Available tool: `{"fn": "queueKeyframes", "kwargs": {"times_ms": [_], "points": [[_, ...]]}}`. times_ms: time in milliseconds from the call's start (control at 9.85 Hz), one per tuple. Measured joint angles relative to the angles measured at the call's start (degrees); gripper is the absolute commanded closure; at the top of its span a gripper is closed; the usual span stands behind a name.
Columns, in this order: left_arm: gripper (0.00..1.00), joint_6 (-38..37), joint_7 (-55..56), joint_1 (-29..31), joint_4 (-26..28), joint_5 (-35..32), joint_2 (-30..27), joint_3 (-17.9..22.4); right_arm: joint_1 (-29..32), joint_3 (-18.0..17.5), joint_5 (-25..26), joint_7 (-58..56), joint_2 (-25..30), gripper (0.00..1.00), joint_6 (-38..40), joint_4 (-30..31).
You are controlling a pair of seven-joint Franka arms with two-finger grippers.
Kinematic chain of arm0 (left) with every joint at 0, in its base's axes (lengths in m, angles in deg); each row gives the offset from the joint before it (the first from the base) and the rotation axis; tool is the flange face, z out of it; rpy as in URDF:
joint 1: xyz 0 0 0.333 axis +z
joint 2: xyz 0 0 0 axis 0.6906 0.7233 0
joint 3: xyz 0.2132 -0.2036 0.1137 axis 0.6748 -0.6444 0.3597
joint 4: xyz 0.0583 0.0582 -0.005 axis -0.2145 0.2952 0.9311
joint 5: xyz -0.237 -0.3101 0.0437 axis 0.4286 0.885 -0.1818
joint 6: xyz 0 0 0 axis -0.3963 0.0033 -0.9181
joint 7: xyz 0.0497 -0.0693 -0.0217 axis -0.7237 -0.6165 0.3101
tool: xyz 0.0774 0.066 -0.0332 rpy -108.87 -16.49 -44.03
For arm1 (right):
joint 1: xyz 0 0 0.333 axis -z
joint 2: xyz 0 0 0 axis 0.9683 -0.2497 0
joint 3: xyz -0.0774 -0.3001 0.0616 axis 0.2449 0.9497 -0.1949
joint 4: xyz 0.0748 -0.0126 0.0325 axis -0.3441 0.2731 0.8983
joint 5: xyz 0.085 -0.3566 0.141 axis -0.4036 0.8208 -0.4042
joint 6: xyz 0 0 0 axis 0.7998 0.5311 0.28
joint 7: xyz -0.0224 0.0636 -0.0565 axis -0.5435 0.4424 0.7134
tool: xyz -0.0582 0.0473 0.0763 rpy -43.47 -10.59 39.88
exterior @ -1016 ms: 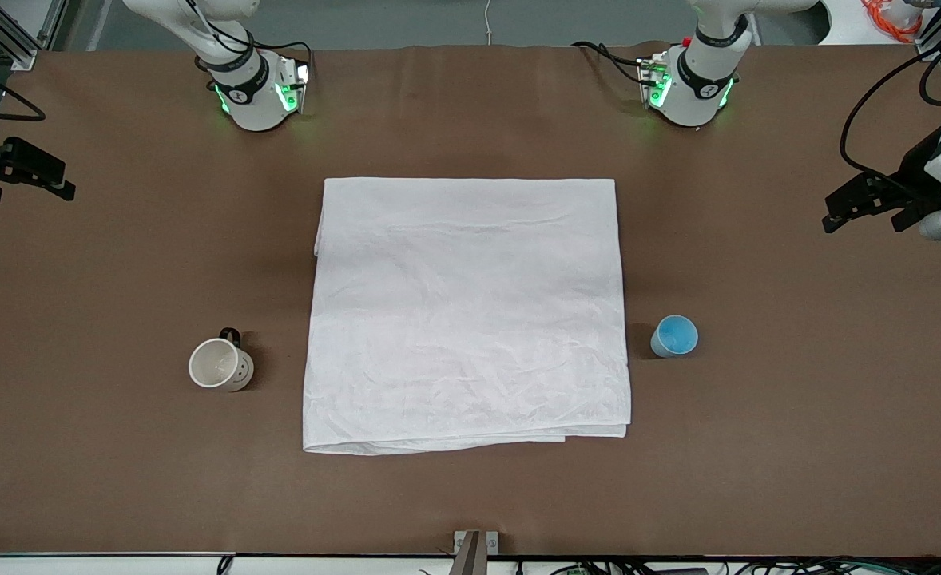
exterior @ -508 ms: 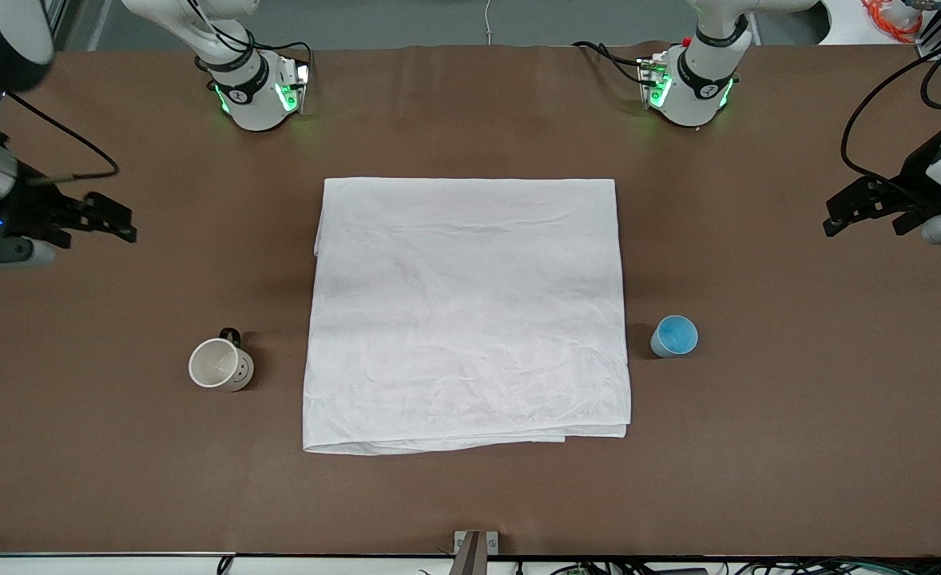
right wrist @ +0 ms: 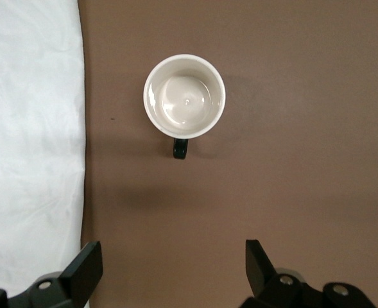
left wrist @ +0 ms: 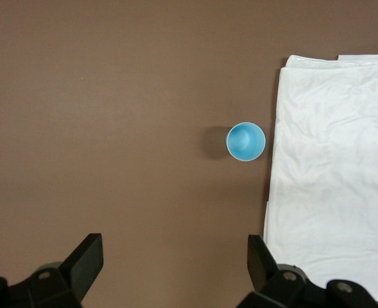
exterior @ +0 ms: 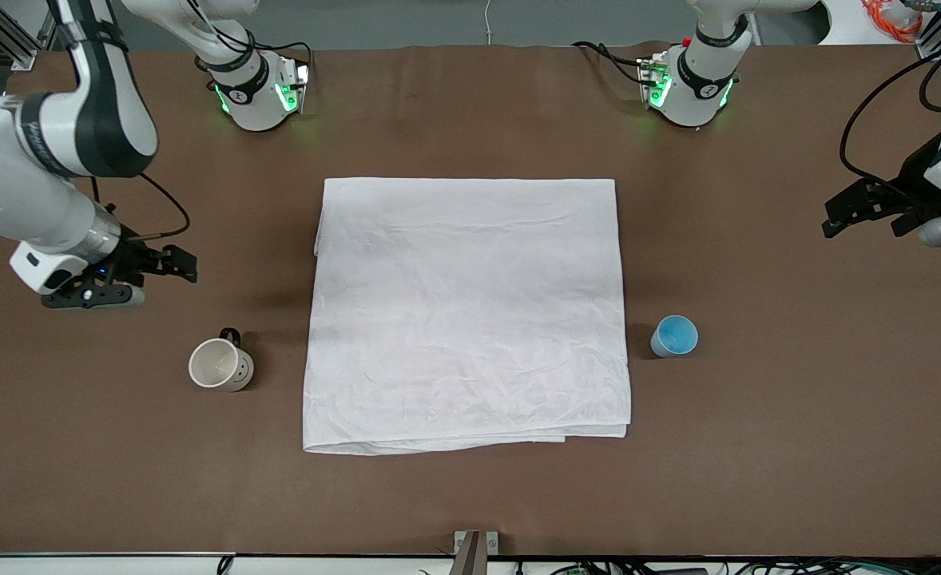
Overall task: Place blue cup into white mug on cloth
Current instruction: 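Lower the right gripper over the white mug rim and grasp it, then grasp the blue cup with the left gripper while the right gripper holds the mug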
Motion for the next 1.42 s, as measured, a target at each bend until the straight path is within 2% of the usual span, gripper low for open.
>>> {"fn": "queueKeyframes", "kwargs": {"times_ms": [305, 711, 1016, 1219, 1320, 1422], "points": [[0.01, -0.02, -0.07, 0.04, -0.01, 0.0, 0.79, 0.0, -1.69, -0.05, 0.0, 0.19, -3.18, 0.01, -10.18, 6.81], [0.01, 0.01, -0.08, 0.0, -1.2, 0.0, 4.96, -0.03, -1.85, 0.0, 0.0, 1.51, -13.72, 0.02, -25.38, 7.72], [0.01, 0.02, -0.08, 0.38, -4.61, 0.0, 8.24, -0.01, -2.15, -0.02, -0.01, 3.53, -17.31, 0.02, -27.59, 6.4], [0.01, -0.14, -0.08, 0.04, -4.99, 0.0, 8.7, -0.03, -2.38, -0.02, -0.01, 3.79, -18.95, 0.02, -27.56, 3.57], [0.01, -0.25, -0.08, -0.45, -4.97, 0.01, 9.48, -0.09, -2.38, 0.01, -0.01, 3.82, -20.13, 0.07, -27.52, 2.19], [0.01, -0.23, -0.04, -1.71, -4.94, 0.02, 10.92, -0.14, -2.39, 0.04, -0.01, 3.84, -20.98, 0.22, -27.52, 1.39]]}}
